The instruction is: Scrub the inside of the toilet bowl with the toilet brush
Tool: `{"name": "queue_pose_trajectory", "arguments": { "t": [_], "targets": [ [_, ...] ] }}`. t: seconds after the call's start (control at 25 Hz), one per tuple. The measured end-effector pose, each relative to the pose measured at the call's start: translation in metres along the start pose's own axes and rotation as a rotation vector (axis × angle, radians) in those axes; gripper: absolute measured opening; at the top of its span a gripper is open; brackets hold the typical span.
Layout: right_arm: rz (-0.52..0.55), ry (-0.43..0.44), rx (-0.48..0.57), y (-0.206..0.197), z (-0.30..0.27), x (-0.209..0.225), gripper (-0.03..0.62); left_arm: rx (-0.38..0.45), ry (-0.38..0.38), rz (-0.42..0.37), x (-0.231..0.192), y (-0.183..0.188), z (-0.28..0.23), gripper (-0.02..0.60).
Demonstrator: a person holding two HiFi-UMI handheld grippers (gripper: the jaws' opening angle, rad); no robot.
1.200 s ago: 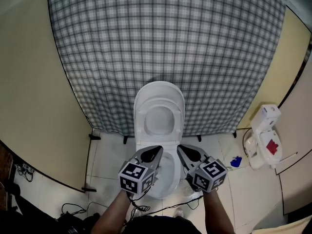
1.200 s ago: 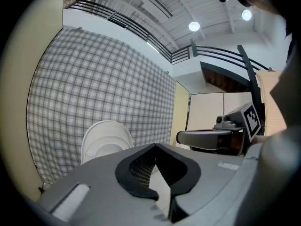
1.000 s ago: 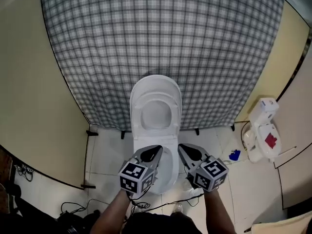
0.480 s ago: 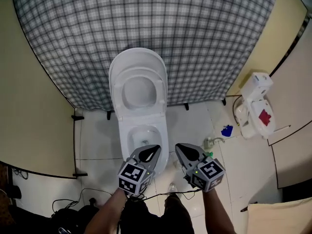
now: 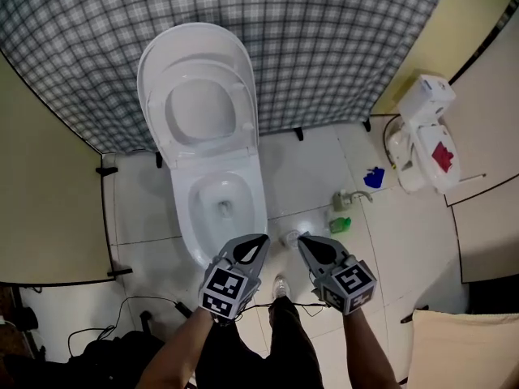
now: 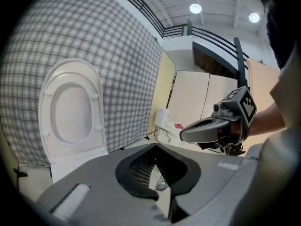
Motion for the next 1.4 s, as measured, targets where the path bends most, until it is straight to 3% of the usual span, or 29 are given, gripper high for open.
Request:
{"name": "queue_pose_trajectory", "arguments": {
  "t": [0.24, 0.72, 0.76, 0.8, 0.88, 0.96, 1.08, 1.24, 1.4],
  "targets": [
    [-0.035, -0.035, -0.142, -0.071, 0.0, 0.032, 0.009, -0.08, -0.003, 0.057, 0.009, -0.054, -0.033, 0.009],
    [-0.079, -0.179, -0.32, -0.204, -0.021, 0.092, 0.025, -0.209, -0.039, 0.105, 0.028, -0.149, -0.08, 0.009],
    [-0.078, -0.189, -0.34, -0.213, -0.024, 0.1, 0.04, -0.212, -0.041, 0.105, 0.029, -0.153, -0.085, 0.009],
    [-0.079, -0.196, -0.358, -0.222, -0.027, 0.107, 0.106, -0.214, -0.043, 0.107, 0.028, -0.157, -0.088, 0.009],
    [-0.086, -0.201, -0.388, -0.232, -0.035, 0.117, 0.132, -0.215, -0.043, 0.117, 0.028, -0.163, -0.093, 0.009],
    [-0.102, -0.197, -0.417, -0.242, -0.046, 0.125, 0.223, -0.214, -0.036, 0.129, 0.025, -0.168, -0.094, 0.009],
    [-0.106, -0.198, -0.464, -0.262, -0.061, 0.137, 0.224, -0.216, -0.024, 0.141, 0.023, -0.175, -0.095, 0.009],
    [-0.094, -0.19, -0.535, -0.287, -0.078, 0.149, 0.296, -0.216, -0.012, 0.159, 0.023, -0.183, -0.094, 0.009],
    [-0.081, -0.169, -0.596, -0.305, -0.094, 0.152, 0.296, -0.217, -0.005, 0.175, 0.024, -0.19, -0.094, 0.009]
  ]
}}
Point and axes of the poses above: the fingertips, and each gripper's own axes: z backward along the fingers, x to its right, y out of its top, the point moved 10 cm from there along z, backward along the fingers, and after that the axes turned 5 degrees about x, right-handed, at the moved point
